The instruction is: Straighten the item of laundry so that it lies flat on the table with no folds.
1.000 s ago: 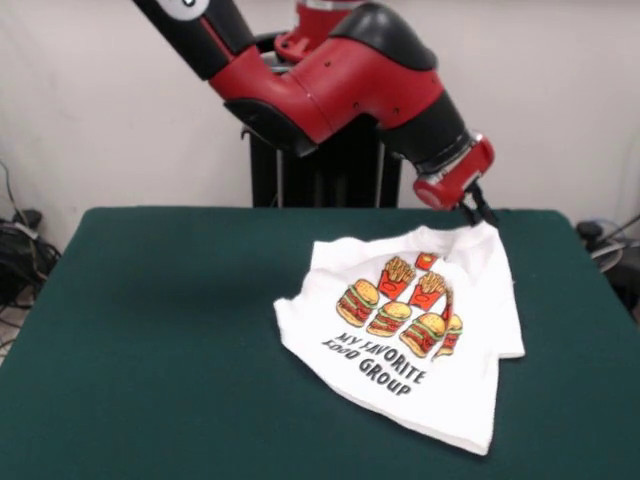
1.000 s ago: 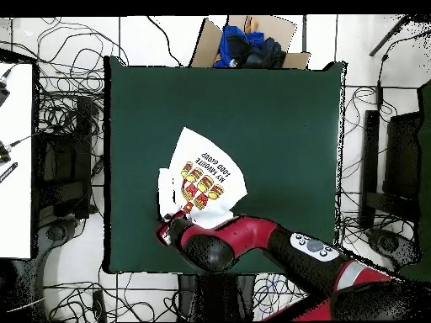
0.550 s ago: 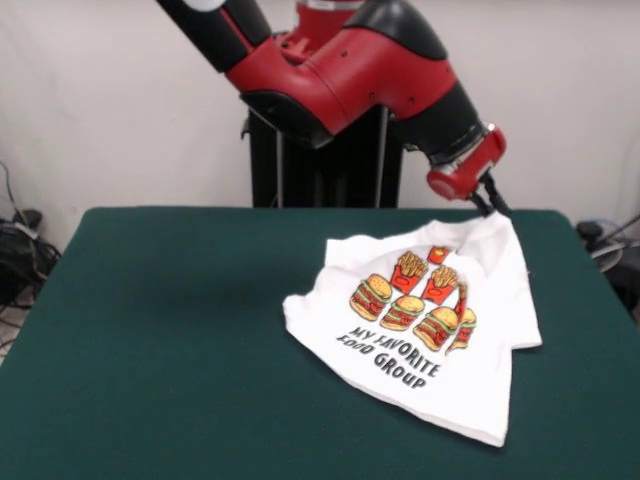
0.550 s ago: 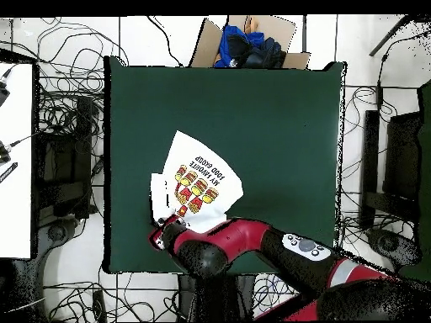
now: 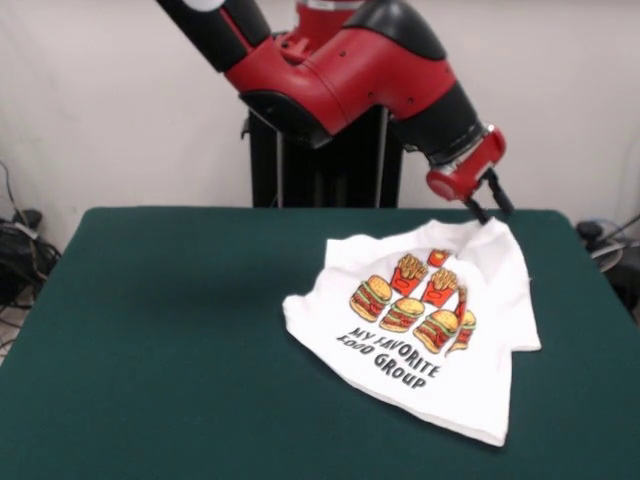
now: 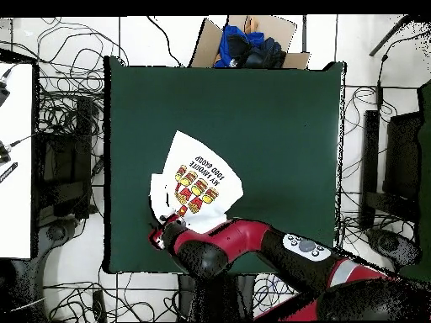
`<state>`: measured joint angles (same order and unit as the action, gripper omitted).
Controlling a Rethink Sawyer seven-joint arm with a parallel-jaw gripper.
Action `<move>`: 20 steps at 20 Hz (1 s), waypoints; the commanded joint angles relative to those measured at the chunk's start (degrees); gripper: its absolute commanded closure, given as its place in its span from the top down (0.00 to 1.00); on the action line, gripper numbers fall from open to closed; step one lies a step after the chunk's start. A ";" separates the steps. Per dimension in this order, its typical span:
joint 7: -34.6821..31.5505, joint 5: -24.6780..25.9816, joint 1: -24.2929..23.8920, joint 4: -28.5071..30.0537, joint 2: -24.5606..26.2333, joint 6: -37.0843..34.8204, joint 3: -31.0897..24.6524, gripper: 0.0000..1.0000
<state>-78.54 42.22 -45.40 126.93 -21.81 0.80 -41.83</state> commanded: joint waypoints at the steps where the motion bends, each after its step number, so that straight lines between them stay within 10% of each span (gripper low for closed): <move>1: -8.50 -0.38 1.62 -3.59 1.92 0.51 2.42 1.00; 15: -8.35 -1.43 1.58 -3.44 -0.12 -1.48 2.52 1.00; 20: -10.19 -9.20 2.09 0.37 -11.35 -8.84 0.91 1.00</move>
<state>-78.54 39.53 -45.36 127.78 -24.74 0.41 -41.80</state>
